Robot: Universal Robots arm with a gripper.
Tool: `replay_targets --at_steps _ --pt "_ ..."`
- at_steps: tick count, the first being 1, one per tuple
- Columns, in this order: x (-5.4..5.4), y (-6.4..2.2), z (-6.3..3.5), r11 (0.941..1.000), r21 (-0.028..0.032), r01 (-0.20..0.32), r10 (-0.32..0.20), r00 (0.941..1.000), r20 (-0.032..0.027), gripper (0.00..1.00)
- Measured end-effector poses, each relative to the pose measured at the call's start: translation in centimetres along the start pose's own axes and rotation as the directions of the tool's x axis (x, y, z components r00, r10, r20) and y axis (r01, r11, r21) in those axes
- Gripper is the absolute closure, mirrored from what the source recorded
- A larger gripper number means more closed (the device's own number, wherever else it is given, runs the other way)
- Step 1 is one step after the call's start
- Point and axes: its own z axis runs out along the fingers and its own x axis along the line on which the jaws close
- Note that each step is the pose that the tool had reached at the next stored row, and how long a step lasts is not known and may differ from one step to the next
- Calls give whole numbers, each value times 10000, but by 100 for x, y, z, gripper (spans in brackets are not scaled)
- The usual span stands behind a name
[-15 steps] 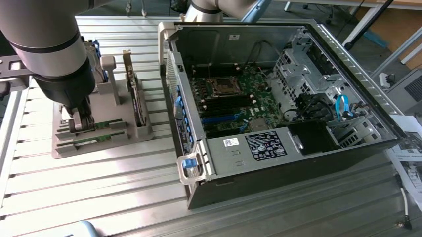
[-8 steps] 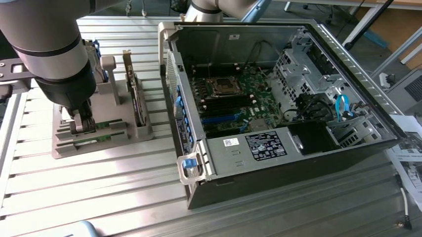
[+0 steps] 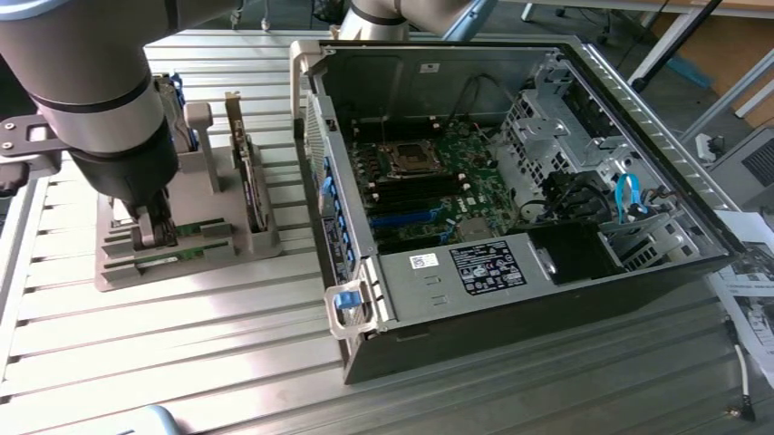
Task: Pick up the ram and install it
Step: 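Pick up the ram and move it above insertion slot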
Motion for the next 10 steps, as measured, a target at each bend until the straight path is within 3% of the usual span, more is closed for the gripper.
replay_targets --at_steps 10 --pt "1 -1 49 10000 -2 0 0 10000 -1 76"
